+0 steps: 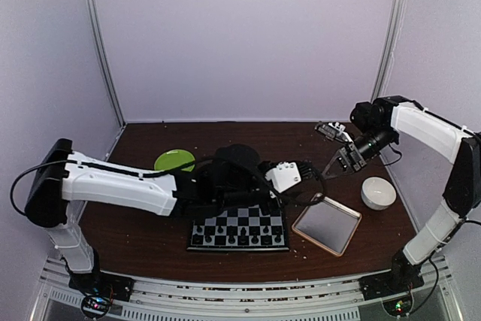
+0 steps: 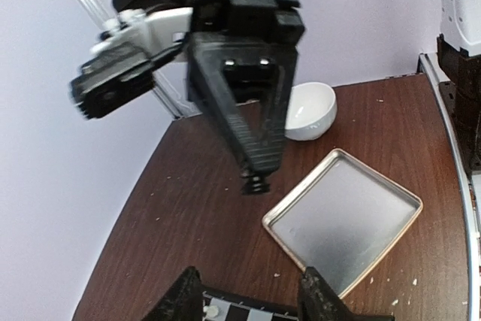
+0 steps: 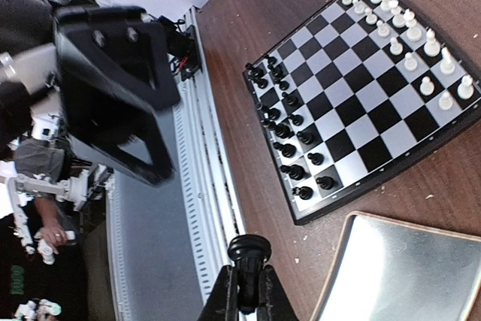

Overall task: Set up the chess pieces on the board
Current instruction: Pass from the left arm to the right, then place the bishop on f8.

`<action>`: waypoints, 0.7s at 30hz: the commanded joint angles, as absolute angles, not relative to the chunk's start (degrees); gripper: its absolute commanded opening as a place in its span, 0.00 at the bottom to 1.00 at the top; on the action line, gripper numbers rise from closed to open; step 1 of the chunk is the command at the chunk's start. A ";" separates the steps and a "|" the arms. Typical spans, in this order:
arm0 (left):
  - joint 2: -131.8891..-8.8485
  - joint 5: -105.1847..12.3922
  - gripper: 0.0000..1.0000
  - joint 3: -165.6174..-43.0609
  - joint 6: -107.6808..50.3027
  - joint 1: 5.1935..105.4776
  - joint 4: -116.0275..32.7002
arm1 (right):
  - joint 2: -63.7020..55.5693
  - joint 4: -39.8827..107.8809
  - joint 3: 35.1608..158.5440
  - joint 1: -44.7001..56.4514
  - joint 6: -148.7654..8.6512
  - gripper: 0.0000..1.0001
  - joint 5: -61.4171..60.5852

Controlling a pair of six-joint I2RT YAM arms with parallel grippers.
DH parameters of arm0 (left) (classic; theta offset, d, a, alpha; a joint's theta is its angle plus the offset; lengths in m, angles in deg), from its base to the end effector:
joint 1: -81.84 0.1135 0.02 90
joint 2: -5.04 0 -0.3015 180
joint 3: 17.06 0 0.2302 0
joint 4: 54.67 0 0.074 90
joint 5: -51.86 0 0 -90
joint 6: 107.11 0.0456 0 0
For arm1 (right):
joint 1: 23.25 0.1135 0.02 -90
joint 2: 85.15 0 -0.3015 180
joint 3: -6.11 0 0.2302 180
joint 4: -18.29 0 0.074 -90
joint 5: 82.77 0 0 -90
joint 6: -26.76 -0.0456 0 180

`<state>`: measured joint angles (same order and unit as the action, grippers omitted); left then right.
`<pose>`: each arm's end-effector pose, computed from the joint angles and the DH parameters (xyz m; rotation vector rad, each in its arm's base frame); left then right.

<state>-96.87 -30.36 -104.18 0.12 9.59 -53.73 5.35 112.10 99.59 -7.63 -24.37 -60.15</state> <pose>0.1338 -0.3977 0.3174 1.2515 1.4001 -0.5429 0.2306 0.1082 0.3354 -1.1116 2.1846 1.6042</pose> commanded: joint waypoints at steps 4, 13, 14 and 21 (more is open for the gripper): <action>-80.87 -25.30 0.45 -102.52 -8.41 17.35 -34.78 | -3.31 93.71 103.05 1.88 -38.64 0.04 -40.11; -64.92 -20.88 0.50 -92.19 -14.14 31.05 -34.21 | 4.01 94.42 111.59 21.83 -38.55 0.05 -21.53; -63.49 -21.08 0.51 -90.85 -14.85 33.38 -34.84 | 5.71 95.38 112.95 23.88 -37.83 0.05 -19.52; -61.08 -20.38 0.69 -90.95 -18.25 43.02 -30.99 | 18.07 101.63 124.65 35.18 -35.31 0.05 -11.31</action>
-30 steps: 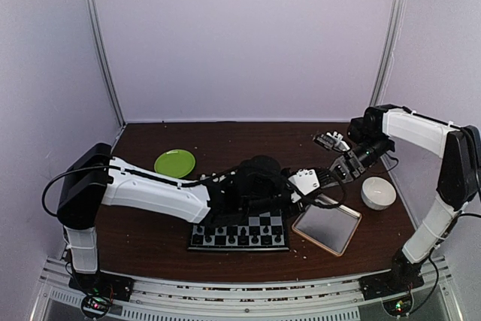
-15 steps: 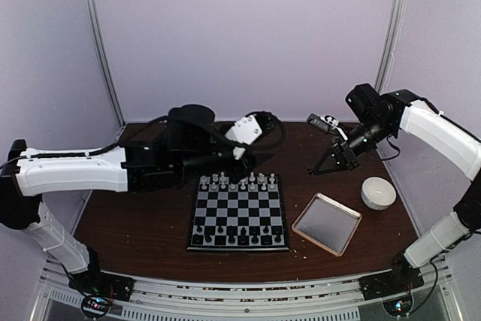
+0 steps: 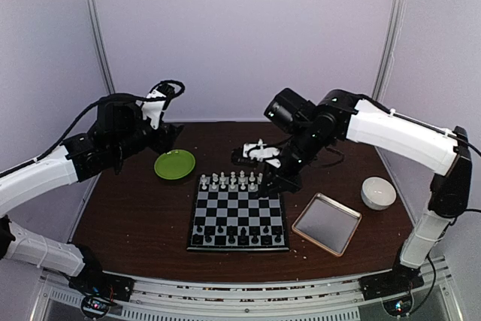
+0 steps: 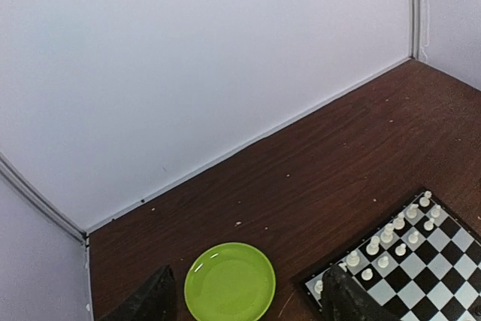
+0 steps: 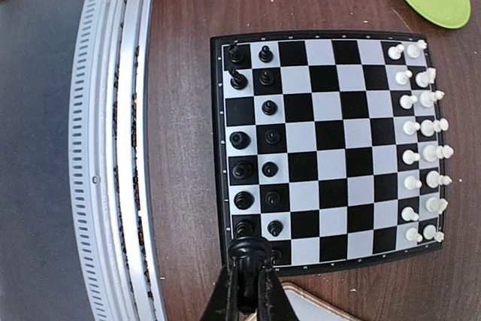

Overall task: Set up the chess pieces on the board
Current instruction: Place the bishop on f8.

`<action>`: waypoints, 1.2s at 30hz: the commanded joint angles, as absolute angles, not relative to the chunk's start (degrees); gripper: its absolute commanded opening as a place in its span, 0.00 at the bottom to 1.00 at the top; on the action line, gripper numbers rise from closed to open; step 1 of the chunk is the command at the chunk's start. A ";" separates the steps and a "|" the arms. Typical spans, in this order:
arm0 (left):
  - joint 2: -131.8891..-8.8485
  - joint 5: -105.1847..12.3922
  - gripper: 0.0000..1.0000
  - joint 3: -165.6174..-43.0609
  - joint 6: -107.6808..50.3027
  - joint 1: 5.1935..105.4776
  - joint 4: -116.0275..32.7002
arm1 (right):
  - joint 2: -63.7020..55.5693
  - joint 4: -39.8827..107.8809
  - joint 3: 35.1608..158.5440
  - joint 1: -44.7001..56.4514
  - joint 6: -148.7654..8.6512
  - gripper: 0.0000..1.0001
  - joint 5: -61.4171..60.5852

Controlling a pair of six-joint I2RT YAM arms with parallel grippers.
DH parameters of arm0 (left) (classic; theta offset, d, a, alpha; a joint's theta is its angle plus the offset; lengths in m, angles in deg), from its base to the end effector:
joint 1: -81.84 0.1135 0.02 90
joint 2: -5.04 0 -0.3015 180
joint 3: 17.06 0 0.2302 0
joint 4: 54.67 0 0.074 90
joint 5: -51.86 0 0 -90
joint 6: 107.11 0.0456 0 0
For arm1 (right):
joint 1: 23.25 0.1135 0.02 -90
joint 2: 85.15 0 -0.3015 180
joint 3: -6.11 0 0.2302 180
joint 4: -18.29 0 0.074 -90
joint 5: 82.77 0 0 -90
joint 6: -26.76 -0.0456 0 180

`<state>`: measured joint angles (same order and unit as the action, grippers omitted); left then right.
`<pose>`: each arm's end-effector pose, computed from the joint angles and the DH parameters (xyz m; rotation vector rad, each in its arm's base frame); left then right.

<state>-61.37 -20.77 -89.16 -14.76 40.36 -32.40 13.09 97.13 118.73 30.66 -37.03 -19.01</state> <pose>0.1896 -0.1495 0.3791 0.4921 1.7845 -0.1945 0.1815 0.2832 0.3654 -1.8603 1.9891 0.7630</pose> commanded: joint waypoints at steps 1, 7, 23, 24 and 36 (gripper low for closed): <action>-61.32 -21.01 0.69 -91.85 -18.97 43.72 -29.89 | 20.14 102.55 126.52 36.37 -34.97 0.05 -10.71; -62.31 -20.62 0.71 -93.82 -21.47 45.08 -26.13 | 32.49 107.30 138.69 41.49 -34.02 0.04 -8.67; -53.33 -18.17 0.79 -90.41 -22.13 45.62 -30.37 | 50.50 109.96 152.30 45.70 -34.59 0.04 -4.04; -53.04 -18.25 0.79 -90.27 -22.02 45.62 -30.52 | 51.22 109.95 152.61 45.77 -34.67 0.04 -4.03; -53.14 -21.23 0.78 -90.25 -22.07 45.58 -30.51 | 54.73 109.97 153.58 45.75 -35.05 0.06 -2.62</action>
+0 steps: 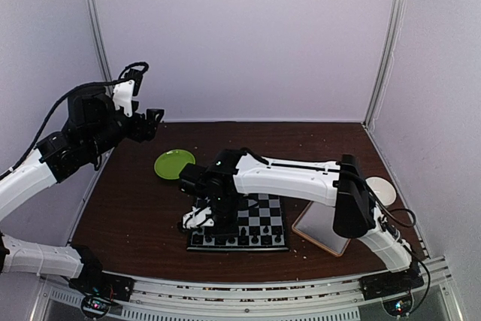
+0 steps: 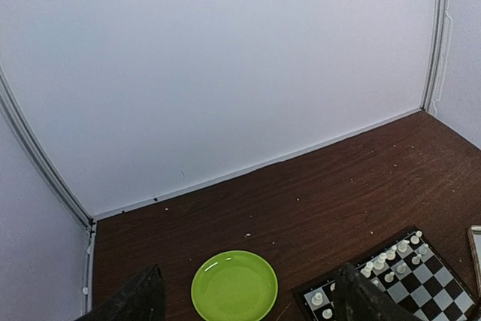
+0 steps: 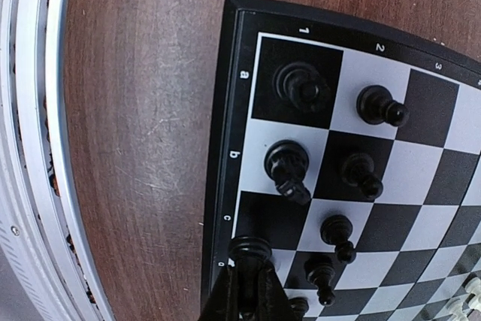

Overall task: Set up the chess pieces on the board
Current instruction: Place the bishop on f8.

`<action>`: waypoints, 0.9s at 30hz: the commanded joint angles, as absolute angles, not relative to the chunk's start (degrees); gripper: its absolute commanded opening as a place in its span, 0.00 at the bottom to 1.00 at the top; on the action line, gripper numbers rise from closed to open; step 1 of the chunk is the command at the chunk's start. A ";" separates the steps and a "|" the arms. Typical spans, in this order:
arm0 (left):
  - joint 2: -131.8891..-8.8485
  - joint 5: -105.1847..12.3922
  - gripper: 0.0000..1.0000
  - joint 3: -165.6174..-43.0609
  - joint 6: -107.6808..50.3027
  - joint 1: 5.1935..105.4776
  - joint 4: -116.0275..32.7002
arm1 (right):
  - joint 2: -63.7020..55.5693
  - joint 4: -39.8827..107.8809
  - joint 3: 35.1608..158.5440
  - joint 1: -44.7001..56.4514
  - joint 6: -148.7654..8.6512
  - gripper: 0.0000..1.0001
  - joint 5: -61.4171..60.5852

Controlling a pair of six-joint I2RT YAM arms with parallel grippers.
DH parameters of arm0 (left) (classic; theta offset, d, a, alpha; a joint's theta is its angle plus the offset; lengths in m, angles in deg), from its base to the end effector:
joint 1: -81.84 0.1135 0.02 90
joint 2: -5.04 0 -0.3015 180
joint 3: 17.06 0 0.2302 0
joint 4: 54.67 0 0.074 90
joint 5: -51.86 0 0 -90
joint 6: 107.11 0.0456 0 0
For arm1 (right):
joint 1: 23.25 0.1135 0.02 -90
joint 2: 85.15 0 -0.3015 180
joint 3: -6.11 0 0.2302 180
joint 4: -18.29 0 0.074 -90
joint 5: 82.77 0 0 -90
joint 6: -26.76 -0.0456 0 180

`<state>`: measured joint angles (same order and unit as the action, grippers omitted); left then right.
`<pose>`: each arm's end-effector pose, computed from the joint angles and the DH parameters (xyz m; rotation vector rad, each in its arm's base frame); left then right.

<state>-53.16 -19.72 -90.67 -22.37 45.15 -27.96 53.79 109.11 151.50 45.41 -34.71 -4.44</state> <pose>0.1674 -0.1068 0.4079 0.2499 1.7466 -0.2485 0.1689 0.4576 0.2193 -2.3353 2.0384 0.3498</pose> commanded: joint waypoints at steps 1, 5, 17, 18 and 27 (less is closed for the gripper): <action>-53.22 -21.37 0.78 -90.26 -22.05 45.62 -30.51 | 55.01 109.96 153.57 45.79 -35.07 0.06 -2.40; -53.40 -22.75 0.78 -90.26 -22.02 45.62 -30.59 | 55.56 109.83 153.71 45.74 -35.28 0.07 -1.84; -53.75 -24.58 0.78 -90.30 -21.40 45.62 -30.42 | 56.92 109.56 154.54 45.75 -35.74 0.10 -1.32; -53.76 -24.60 0.78 -90.35 -21.33 45.62 -30.42 | 57.03 109.52 154.63 45.77 -35.67 0.10 -1.37; -54.09 -25.34 0.77 -90.35 -20.89 45.62 -30.33 | 57.31 109.43 154.80 45.79 -35.82 0.18 -1.09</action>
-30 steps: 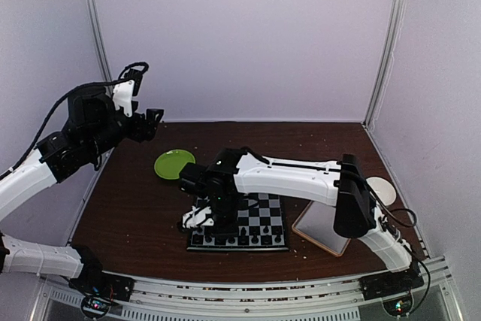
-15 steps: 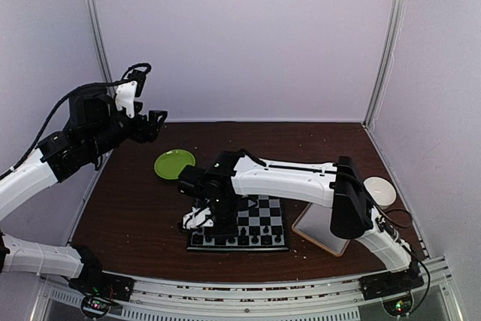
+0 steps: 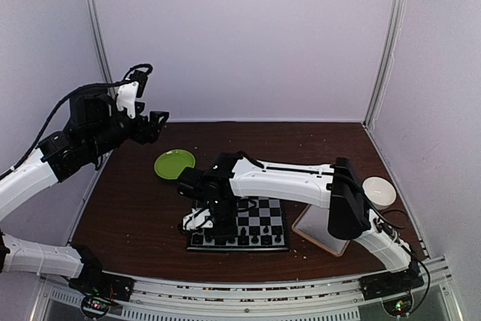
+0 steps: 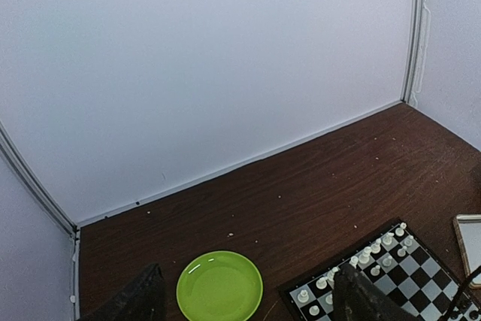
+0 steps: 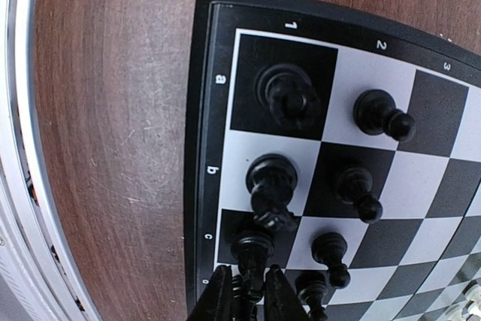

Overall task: Set up the chess pieces on the board
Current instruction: Place the bishop on f8, then pick up the bishop at c8.

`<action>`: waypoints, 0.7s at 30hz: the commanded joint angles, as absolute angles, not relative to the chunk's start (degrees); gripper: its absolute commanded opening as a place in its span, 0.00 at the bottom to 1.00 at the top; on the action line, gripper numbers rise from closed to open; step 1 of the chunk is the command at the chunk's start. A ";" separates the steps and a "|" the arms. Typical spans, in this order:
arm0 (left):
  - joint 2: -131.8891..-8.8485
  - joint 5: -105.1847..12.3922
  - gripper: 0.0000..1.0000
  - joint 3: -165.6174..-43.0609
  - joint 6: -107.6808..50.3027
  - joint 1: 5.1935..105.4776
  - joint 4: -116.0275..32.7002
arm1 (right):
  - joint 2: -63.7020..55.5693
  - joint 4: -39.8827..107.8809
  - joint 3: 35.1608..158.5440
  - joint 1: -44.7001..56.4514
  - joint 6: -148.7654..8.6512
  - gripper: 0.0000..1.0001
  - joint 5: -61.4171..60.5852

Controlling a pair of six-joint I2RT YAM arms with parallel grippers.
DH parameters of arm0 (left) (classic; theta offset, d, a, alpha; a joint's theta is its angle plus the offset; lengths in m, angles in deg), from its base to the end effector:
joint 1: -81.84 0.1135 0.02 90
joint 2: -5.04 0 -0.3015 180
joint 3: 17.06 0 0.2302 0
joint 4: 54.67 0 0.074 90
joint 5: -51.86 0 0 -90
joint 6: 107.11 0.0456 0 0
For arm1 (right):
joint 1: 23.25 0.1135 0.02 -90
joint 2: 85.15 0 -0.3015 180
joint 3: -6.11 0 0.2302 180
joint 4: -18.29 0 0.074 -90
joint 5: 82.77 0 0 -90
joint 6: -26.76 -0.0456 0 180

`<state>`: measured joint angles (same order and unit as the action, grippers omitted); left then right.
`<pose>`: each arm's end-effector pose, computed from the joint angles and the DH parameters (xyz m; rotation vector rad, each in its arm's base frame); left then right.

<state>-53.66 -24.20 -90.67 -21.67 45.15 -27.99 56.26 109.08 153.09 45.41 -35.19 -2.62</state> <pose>0.1682 -0.1116 0.4062 0.3210 1.7510 -0.3047 0.1728 0.4636 0.2054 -2.3308 2.0577 0.2963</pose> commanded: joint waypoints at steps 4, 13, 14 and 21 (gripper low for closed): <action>-54.18 -25.56 0.77 -90.34 -20.80 45.62 -30.42 | 57.38 109.55 154.81 45.76 -35.91 0.20 -1.20; -54.54 -24.61 0.77 -90.56 -20.52 45.61 -30.08 | 53.65 109.80 154.71 45.86 -35.64 0.28 -1.43; -54.58 -24.09 0.78 -90.65 -20.34 45.62 -29.89 | 52.40 110.02 154.41 45.83 -35.29 0.31 -1.54; -54.81 -20.79 0.78 -89.40 -18.71 45.62 -31.36 | 42.44 111.02 151.31 45.75 -33.83 0.44 -3.94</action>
